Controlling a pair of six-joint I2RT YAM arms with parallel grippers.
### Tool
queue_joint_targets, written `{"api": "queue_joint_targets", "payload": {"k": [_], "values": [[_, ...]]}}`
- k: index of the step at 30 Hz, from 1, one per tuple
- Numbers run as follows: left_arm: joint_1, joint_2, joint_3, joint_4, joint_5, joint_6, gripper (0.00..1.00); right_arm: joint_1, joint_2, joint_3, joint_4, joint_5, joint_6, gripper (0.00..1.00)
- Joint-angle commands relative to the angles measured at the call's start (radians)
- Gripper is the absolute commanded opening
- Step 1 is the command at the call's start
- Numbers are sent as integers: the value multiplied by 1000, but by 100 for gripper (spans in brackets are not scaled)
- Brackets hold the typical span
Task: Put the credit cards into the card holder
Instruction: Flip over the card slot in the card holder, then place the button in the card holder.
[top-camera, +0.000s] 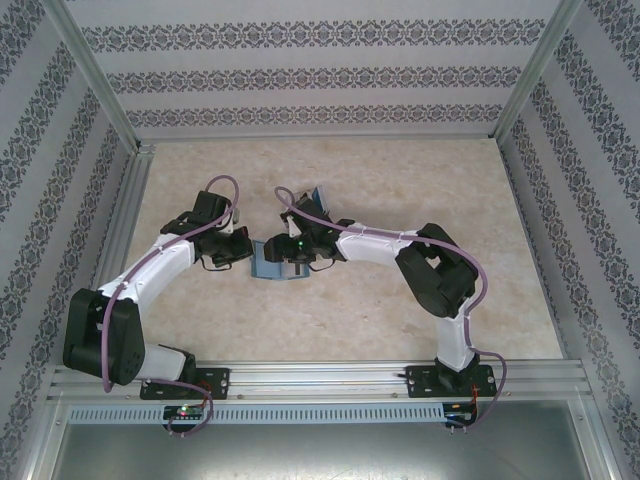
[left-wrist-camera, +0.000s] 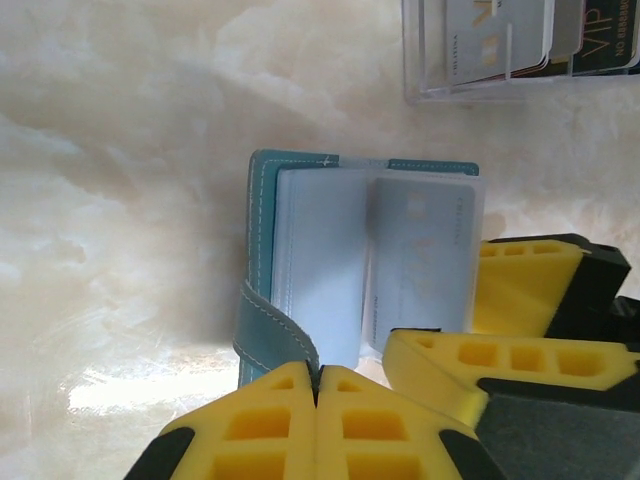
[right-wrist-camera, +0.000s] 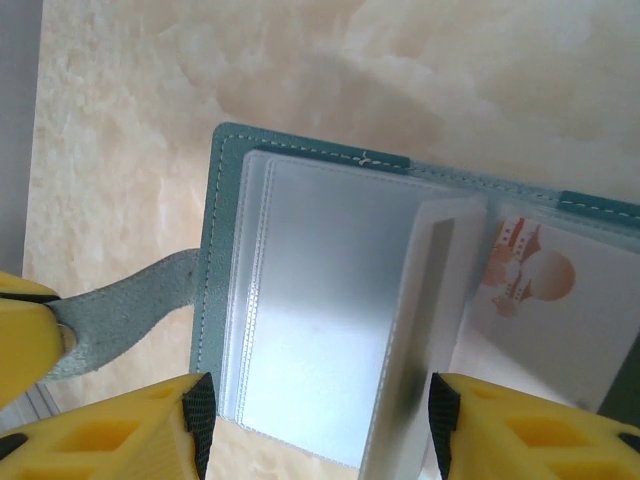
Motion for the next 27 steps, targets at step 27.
{"api": "queue_joint_targets", "payload": {"k": [27], "values": [[32,-20,-81,12,-33,12,27,-206,-231,-116,-186,108,-150,52]]}}
